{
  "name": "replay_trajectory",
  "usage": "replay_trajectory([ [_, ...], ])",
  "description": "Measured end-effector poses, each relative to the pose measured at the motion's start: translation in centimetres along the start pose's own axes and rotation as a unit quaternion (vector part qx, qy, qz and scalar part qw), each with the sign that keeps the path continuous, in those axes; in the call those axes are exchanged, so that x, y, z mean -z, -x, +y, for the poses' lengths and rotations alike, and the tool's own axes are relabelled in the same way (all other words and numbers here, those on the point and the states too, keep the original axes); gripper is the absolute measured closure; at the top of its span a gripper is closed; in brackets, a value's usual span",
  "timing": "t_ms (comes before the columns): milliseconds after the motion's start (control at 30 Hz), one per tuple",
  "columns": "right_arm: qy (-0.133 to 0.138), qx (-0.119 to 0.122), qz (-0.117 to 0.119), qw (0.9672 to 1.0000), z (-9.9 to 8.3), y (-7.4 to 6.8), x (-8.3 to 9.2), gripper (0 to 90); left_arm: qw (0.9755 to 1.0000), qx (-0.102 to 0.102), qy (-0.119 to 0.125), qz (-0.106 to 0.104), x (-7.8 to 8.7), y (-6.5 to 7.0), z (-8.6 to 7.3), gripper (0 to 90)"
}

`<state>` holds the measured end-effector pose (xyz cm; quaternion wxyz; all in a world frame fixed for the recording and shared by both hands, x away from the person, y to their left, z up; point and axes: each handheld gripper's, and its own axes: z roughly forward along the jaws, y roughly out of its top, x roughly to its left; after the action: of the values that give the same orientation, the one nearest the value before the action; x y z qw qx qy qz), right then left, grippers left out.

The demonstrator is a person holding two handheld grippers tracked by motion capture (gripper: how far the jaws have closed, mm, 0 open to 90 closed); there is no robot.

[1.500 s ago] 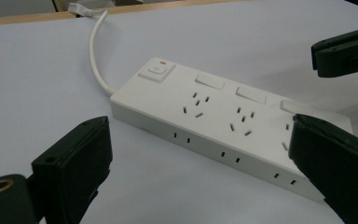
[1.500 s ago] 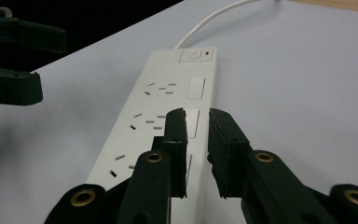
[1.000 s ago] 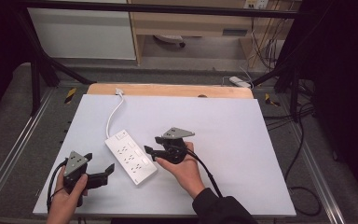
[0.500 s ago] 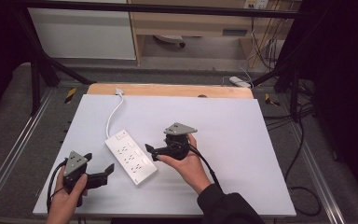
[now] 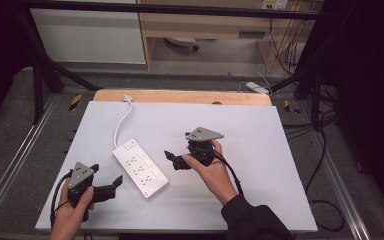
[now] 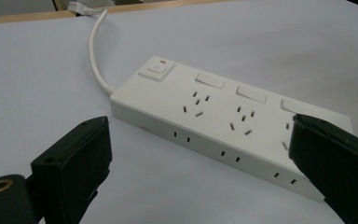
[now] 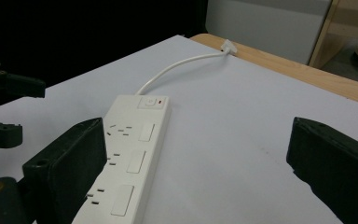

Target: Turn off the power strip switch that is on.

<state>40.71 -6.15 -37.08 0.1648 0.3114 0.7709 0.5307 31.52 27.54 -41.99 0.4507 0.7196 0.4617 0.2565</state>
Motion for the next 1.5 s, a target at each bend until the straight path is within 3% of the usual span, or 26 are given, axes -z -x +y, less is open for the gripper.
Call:
replay_trajectory([
  [833, 0.023, -0.014, -0.052, 0.9983, 0.2, 4.5, 6.1, 5.0, 1.0, -0.002, -0.001, -0.001, 0.0, 0.1, -0.1, 6.0],
  [1500, 0.06, -0.029, -0.1, 0.9927, -1.7, 7.6, 12.3, 4.6, 1.0, -0.007, -0.002, -0.001, 0.0, 0.1, -0.1, 6.0],
])
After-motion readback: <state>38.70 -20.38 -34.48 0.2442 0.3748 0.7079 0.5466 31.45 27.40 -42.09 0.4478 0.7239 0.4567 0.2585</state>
